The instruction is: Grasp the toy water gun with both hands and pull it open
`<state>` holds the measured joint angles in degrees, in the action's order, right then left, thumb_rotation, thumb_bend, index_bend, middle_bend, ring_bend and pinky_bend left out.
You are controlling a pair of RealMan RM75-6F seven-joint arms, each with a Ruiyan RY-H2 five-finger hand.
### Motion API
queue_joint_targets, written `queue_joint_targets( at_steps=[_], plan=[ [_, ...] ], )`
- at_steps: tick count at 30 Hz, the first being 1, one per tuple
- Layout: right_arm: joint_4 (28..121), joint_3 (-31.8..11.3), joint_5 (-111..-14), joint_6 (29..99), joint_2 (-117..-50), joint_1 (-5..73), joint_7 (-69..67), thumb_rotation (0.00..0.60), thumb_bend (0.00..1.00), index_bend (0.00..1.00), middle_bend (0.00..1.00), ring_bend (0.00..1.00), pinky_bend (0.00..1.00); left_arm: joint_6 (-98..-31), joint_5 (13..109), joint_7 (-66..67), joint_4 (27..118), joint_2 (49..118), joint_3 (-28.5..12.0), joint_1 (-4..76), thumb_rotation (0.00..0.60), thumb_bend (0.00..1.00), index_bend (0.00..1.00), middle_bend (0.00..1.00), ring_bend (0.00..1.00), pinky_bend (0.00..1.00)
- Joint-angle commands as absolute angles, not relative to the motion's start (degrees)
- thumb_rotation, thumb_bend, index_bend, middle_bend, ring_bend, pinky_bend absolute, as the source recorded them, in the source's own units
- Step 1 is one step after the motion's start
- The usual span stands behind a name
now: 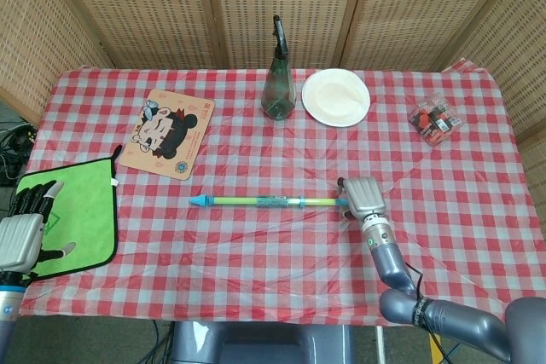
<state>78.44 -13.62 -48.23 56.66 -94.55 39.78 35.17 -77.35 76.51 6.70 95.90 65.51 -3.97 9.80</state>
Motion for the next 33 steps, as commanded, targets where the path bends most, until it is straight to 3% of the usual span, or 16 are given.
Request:
queue_joint_targets(
  at_steps=[1, 14, 20, 25, 33],
  plan=[
    [77.3, -13.3, -47.8, 56.0, -95.1, 40.0, 34.8, 0.600, 0.51, 0.47, 1.00, 1.00, 0.65, -77.1, 76.6, 6.6, 95.9, 65.4, -3.9, 9.9, 0.600, 0.11, 0.00, 0.00, 0.00, 0.00],
    [72.0, -12.1, -47.7, 53.3, -97.3, 41.0, 31.8, 0.600, 0.52, 0.55, 1.00, 1.00, 0.65, -76.1, 76.0, 6.6, 95.7, 65.3, -4.0, 10.3, 0.600, 0.12, 0.00, 0.00, 0.00, 0.00],
    [71.0, -12.0, -49.1, 53.3, -98.0, 41.1, 29.9, 0.600, 0.53, 0.72, 1.00, 1.00, 0.66, -76.0, 75.6, 6.6, 95.6, 65.4, -4.1, 10.3, 0.600, 0.12, 0.00, 0.00, 0.00, 0.00],
    [74.4, -12.9, -50.9, 53.9, -95.6, 40.7, 27.2, 0.600, 0.55, 0.84, 1.00, 1.00, 0.66, -75.8, 75.7, 6.6, 95.9, 65.4, -4.0, 10.4, 0.600, 0.12, 0.00, 0.00, 0.00, 0.00],
    [85.3, -15.4, -51.1, 55.2, -86.8, 40.2, 26.4, 0.600, 0.56, 0.86, 1.00, 1.00, 0.66, -75.1, 75.5, 7.2, 98.1, 64.3, -4.6, 11.3, 0.600, 0.12, 0.00, 0.00, 0.00, 0.00]
  ],
)
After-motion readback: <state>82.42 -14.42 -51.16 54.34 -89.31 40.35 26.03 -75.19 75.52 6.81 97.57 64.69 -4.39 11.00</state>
